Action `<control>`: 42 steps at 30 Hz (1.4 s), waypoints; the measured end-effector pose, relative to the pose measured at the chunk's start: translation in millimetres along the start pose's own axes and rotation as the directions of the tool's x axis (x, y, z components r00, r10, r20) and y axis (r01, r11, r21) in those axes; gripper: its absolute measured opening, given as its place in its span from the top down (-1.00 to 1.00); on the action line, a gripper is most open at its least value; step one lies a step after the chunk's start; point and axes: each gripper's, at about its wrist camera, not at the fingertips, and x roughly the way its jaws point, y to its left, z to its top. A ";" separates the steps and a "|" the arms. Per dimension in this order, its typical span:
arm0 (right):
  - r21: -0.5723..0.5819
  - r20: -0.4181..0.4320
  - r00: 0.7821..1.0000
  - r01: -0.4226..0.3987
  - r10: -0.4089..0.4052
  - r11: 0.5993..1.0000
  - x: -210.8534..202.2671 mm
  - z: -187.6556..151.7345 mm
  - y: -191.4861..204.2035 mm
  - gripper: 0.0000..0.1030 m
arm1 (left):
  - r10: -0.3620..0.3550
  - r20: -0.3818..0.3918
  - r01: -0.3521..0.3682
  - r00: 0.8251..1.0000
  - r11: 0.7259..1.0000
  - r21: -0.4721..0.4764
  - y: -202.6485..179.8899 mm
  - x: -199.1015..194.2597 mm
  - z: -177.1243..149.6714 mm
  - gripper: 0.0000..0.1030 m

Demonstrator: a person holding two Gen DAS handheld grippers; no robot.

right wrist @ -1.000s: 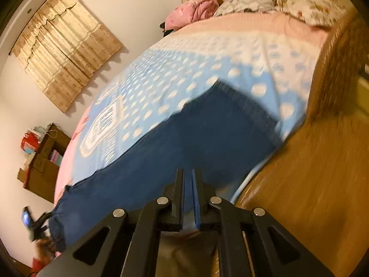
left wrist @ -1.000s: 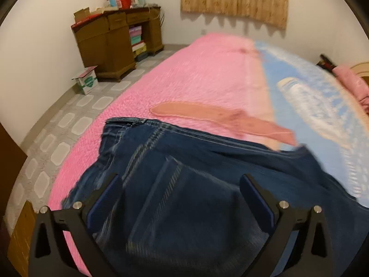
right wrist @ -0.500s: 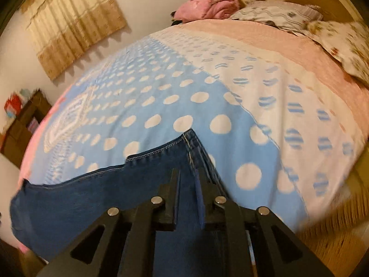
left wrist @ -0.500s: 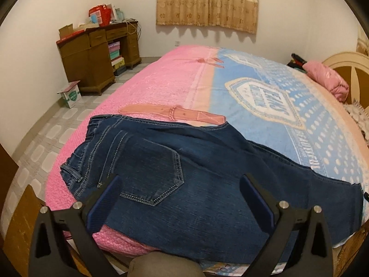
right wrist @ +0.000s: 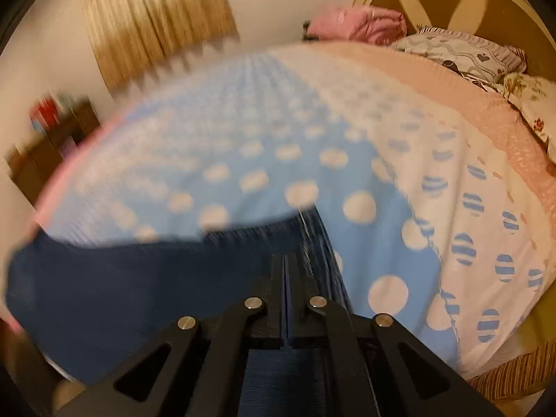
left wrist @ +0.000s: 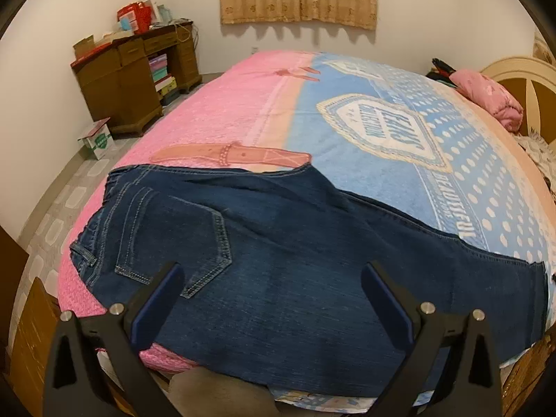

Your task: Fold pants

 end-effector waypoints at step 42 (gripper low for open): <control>0.128 0.048 0.994 0.094 -0.101 0.987 35.5 23.2 -49.2 0.13 | -0.003 -0.027 0.002 1.000 1.000 -0.023 -2.9 -3.2 -1.1 -1.00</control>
